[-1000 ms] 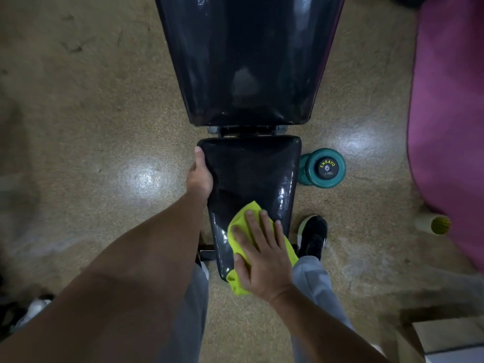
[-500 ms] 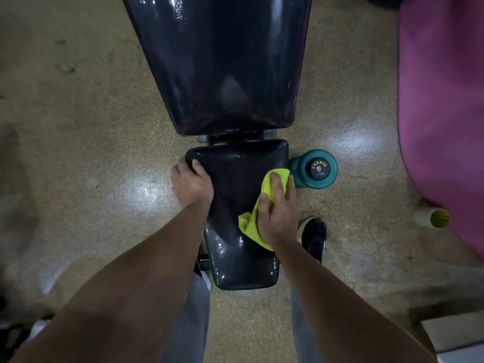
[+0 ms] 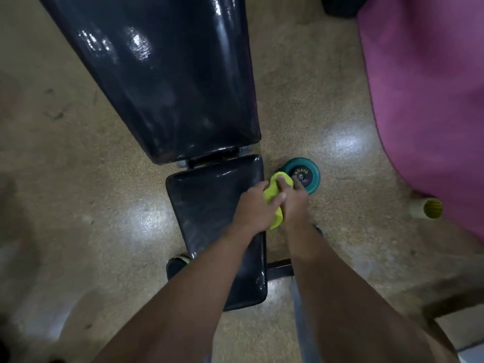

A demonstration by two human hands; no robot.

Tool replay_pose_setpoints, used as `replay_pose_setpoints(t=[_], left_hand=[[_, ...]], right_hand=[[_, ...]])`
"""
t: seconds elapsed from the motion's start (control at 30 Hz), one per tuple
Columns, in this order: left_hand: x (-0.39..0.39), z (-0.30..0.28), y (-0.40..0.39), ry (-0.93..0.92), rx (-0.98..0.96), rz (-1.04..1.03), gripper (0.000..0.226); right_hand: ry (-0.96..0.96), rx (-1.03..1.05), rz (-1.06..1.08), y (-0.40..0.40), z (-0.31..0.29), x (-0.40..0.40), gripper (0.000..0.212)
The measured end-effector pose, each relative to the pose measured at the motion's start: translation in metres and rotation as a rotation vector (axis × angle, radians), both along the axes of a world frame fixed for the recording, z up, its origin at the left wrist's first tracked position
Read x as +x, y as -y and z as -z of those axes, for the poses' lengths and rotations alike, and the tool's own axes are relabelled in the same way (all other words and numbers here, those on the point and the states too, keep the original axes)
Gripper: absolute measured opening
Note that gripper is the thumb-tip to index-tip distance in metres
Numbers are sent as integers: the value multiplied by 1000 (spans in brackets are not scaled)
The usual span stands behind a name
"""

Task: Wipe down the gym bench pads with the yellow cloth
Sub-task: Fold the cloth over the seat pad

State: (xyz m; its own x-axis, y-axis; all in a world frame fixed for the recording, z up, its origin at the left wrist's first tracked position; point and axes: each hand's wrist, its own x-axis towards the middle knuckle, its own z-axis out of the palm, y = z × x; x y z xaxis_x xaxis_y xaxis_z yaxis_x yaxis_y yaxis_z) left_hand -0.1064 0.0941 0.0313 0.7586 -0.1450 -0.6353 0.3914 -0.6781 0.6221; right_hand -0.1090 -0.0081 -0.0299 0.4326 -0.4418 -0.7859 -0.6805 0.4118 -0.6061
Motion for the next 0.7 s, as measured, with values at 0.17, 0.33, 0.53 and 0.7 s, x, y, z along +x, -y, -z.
replay_pose_setpoints(t=[0.17, 0.33, 0.53, 0.7], left_hand=[[30, 10, 28, -169, -116, -90, 20], [34, 25, 59, -243, -188, -121, 15], [29, 68, 88, -196, -87, -188, 2], [43, 132, 101, -142, 64, -236, 13]], right_hand=[[49, 198, 318, 65, 10, 7, 32], [92, 192, 262, 130, 12, 6, 43], [86, -307, -116, 150, 40, 22, 16], [49, -557, -368, 139, 122, 36, 23]])
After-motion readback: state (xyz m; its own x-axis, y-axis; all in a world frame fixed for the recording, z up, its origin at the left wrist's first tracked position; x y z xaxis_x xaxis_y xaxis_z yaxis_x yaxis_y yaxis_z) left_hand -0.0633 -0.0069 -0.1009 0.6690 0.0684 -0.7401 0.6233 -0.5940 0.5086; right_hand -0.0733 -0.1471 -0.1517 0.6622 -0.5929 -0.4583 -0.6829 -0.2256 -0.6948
